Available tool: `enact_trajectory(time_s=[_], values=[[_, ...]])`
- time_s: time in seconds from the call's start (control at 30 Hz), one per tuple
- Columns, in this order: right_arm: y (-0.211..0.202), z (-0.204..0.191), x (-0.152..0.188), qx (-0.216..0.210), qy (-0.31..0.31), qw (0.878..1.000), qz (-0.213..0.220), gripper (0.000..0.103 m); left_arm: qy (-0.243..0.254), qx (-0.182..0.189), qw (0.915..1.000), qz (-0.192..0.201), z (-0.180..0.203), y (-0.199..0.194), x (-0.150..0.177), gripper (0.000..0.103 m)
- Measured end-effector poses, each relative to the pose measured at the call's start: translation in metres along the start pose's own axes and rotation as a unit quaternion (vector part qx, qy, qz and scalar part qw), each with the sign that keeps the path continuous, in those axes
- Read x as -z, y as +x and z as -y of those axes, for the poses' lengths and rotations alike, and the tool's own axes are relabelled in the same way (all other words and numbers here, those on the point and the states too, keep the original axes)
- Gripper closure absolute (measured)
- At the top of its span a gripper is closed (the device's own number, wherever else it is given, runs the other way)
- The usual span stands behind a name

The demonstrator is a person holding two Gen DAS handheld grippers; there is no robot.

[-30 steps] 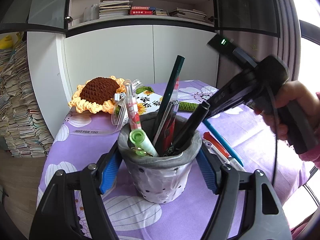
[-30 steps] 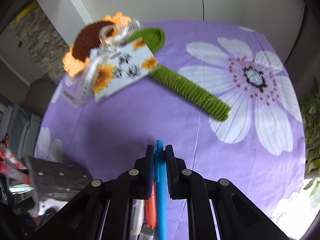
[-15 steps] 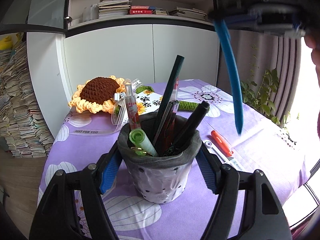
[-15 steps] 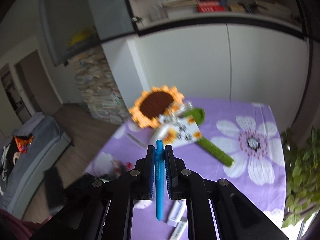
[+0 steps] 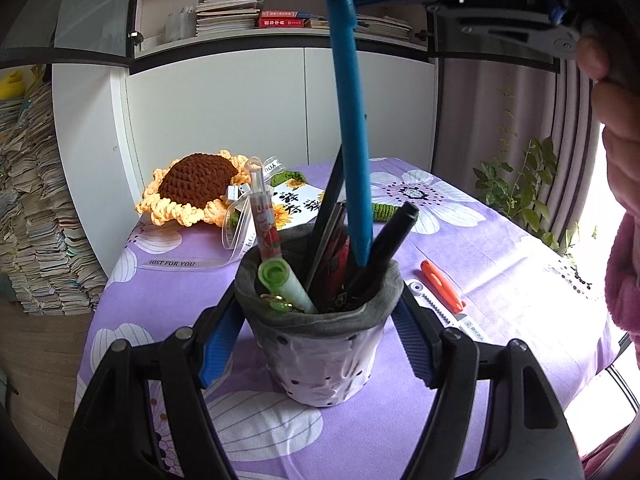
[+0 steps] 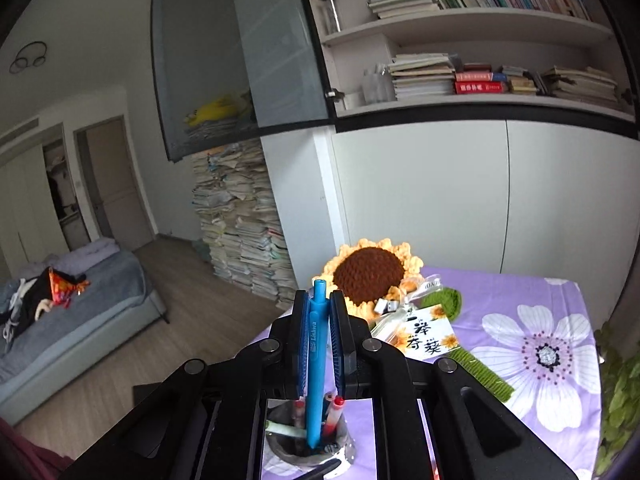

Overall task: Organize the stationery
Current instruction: 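Insert the blue pens into the white pen cup with the right tool, then grasp the orange pen on the table with the right tool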

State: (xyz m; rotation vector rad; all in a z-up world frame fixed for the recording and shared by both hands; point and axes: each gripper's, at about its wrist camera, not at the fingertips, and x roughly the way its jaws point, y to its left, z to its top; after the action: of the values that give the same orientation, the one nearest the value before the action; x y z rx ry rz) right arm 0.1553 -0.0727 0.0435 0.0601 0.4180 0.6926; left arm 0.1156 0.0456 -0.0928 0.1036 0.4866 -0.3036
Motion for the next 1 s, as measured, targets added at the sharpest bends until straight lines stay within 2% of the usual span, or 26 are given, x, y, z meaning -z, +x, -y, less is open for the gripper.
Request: enact_trajectory(time_s=[0.13, 0.37, 0.53, 0.8, 0.93, 1.0], values=[[0.003, 0.004, 0.004, -0.004, 0.009, 1.0, -0.002, 0.092, -0.002, 0.003, 1.0, 0.001, -0.001, 0.0, 0.0, 0.032], [-0.008, -0.006, 0.024, -0.013, -0.017, 1.0, -0.016, 0.092, -0.006, 0.006, 1.0, -0.001, -0.001, 0.0, 0.0, 0.031], [-0.011, -0.009, 0.038, -0.009, -0.029, 0.998, -0.051, 0.092, -0.01, 0.005, 0.9999, -0.004, -0.001, 0.001, -0.001, 0.031], [0.0, 0.0, 0.06, -0.019, -0.015, 0.993, -0.117, 0.092, -0.011, 0.003, 0.9999, -0.006, -0.001, 0.001, -0.001, 0.031], [-0.014, 0.018, 0.059, -0.029, 0.02, 0.993, -0.11, 0.09, -0.011, 0.003, 0.9999, -0.006, -0.001, 0.001, -0.001, 0.031], [-0.023, 0.035, 0.053, -0.014, 0.05, 0.994, -0.093, 0.083, -0.012, 0.004, 0.9999, -0.007, -0.001, 0.001, -0.001, 0.031]])
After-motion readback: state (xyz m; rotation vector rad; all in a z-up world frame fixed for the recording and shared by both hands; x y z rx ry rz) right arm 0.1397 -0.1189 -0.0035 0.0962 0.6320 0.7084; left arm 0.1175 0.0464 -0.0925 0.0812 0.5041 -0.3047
